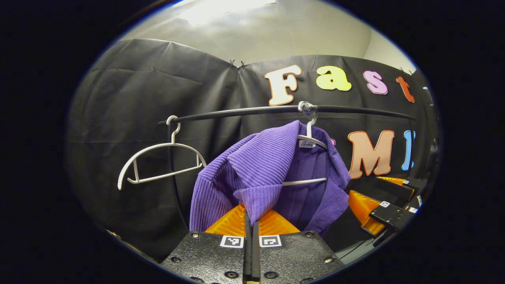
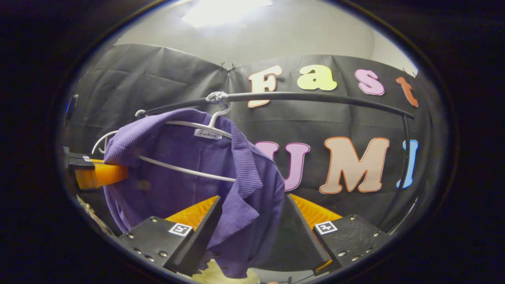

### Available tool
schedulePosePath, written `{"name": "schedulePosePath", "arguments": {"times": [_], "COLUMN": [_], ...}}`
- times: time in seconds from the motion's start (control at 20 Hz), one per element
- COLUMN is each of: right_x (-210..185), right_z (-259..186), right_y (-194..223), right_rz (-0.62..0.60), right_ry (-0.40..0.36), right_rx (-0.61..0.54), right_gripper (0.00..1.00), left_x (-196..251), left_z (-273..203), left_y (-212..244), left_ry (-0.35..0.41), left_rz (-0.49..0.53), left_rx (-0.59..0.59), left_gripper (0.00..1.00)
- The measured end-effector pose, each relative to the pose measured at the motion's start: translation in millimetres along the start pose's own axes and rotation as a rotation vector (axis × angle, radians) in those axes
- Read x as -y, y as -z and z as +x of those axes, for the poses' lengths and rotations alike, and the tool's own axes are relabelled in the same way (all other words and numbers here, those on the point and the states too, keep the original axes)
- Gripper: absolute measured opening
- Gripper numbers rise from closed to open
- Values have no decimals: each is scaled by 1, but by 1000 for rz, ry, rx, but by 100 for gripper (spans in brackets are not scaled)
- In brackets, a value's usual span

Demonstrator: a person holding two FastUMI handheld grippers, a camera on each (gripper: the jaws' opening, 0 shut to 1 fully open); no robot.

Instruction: Grasp the clothes on the hanger with both hands and then place them into the laundry hamper below.

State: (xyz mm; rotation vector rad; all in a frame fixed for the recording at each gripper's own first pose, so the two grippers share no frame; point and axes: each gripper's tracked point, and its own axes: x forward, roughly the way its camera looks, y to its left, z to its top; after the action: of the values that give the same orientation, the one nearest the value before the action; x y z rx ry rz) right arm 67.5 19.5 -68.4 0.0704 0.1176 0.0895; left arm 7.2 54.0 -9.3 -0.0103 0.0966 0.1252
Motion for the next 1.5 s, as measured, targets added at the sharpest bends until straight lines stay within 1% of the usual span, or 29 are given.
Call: {"name": "schedulePosePath", "arguments": {"times": [0.15,0.25,0.4,0.6,0.8,0.85,0.9,1.05,1.1,1.15,1.2,1.3,1.35,1.5], "right_x": [-9,-16,-20,-17,-12,-12,-10,-3,1,0,3,9,11,20], "right_z": [19,32,51,68,81,82,84,86,85,84,84,84,80,76], "right_y": [8,15,26,37,48,51,55,60,62,64,64,65,63,58], "right_rz": [27,41,43,40,21,21,21,32,36,47,49,49,43,14], "right_ry": [-1,-9,-6,31,67,73,81,99,120,116,125,147,146,169], "right_rx": [-14,-28,-45,-57,-73,-78,-89,-112,-122,-130,-137,-135,-137,-131], "right_gripper": [97,97,97,97,97,96,97,72,64,56,56,24,18,19], "left_x": [-6,-7,-10,-17,-24,-25,-27,-31,-32,-33,-35,-39,-40,-42], "left_z": [0,1,-1,-2,-2,-4,-4,-5,-6,-6,-6,-6,-6,-7], "left_y": [-3,-4,-7,-12,-18,-21,-22,-28,-29,-31,-33,-36,-38,-45], "left_ry": [-6,-5,-2,-10,-23,-28,-30,-41,-43,-45,-49,-56,-59,-57], "left_rz": [18,9,18,48,53,56,58,61,63,63,60,47,39,27], "left_rx": [5,2,7,18,31,37,42,56,60,62,65,70,72,86], "left_gripper": [0,0,1,0,0,0,0,0,2,0,0,0,0,0]}}
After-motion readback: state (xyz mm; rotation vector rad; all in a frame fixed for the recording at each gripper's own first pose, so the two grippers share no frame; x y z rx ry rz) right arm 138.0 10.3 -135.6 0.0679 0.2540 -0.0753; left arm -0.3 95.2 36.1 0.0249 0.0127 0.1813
